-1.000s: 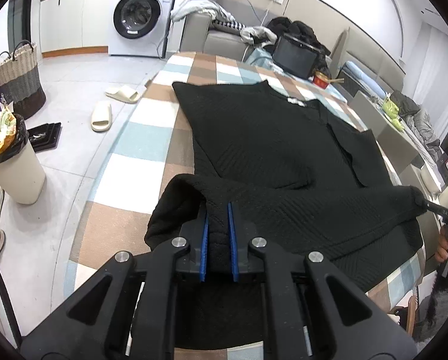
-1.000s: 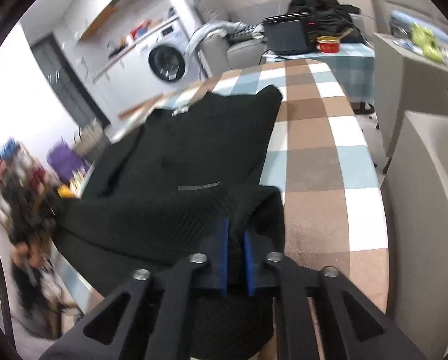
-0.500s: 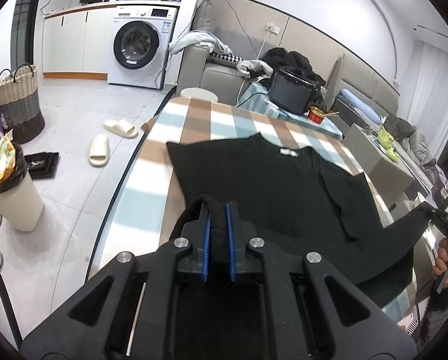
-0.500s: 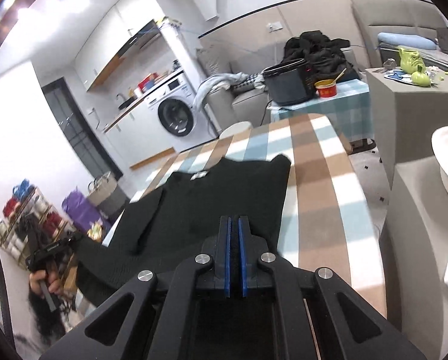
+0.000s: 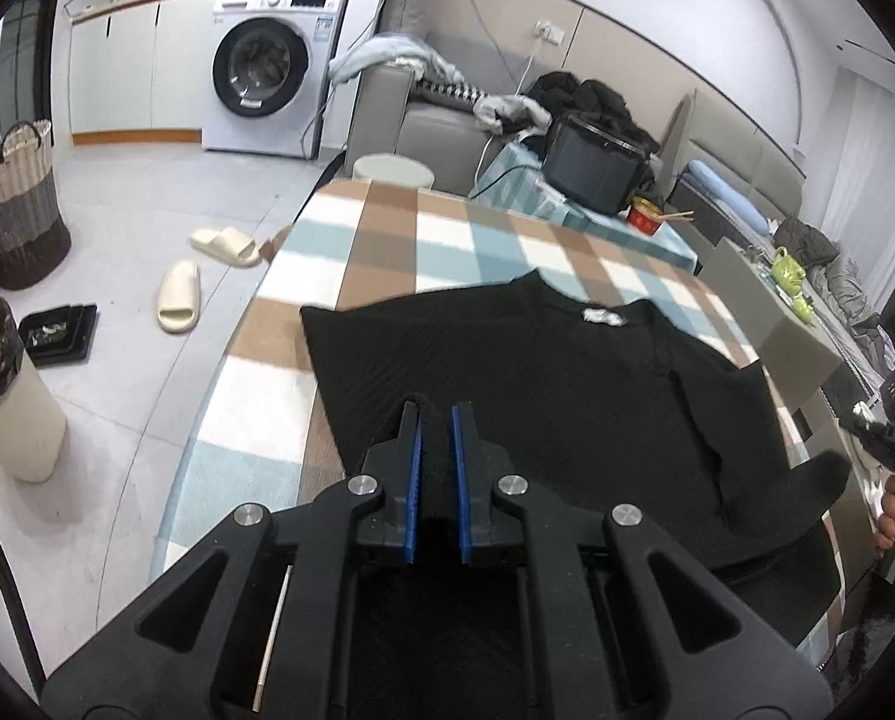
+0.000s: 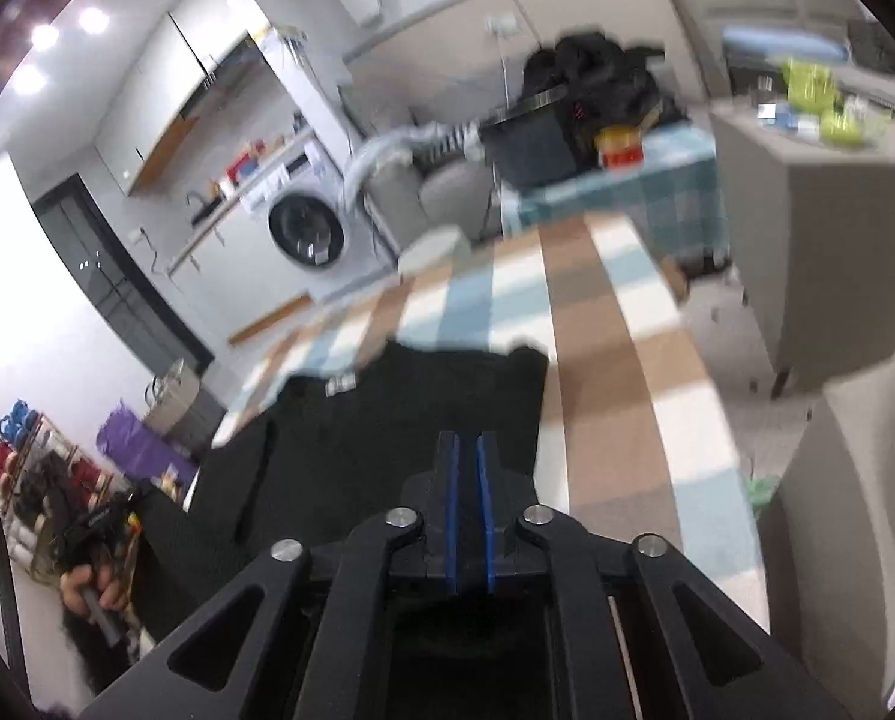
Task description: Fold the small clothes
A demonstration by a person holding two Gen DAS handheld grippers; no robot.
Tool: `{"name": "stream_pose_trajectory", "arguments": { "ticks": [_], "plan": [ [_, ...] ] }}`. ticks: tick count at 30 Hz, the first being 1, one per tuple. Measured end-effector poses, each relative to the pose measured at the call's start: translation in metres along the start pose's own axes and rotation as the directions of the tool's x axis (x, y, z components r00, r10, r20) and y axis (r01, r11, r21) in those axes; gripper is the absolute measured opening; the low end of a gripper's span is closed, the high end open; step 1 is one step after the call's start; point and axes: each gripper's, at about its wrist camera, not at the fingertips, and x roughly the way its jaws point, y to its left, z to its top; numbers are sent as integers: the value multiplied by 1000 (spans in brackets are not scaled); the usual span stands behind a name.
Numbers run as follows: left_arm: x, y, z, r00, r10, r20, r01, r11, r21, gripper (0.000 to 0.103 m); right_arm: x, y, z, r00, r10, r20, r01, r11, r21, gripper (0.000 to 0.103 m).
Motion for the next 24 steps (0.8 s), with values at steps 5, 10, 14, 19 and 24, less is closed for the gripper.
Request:
{"name": "stream_pose_trajectory", "arguments": {
  "ticks": [5,10,14,19,24],
  "plan": [
    [10,9,-17,999,13,-37,-13,1000,-2,7,-5,-18,-24,997,-15,-72,17,1000,26,42],
    [13,13,-26,999,17,-46,-17,1000,-6,7,-7,-24,-41,990,40,-138,-36,999,33,42],
    [13,12,-28,999,18,-47,-18,1000,-6,7,16,-14,-52,977,-26,-210,15,999,-52,38],
    [9,11,-28,999,17,-29,-18,1000,-13,7,13,-8,-52,988,5,-154,-14,998,-54,5],
    [-9,5,-19,999,-1,35,2,1000,-8,6,-19,7,-27,998,58,19,-56,996,-65,5]
  ]
}}
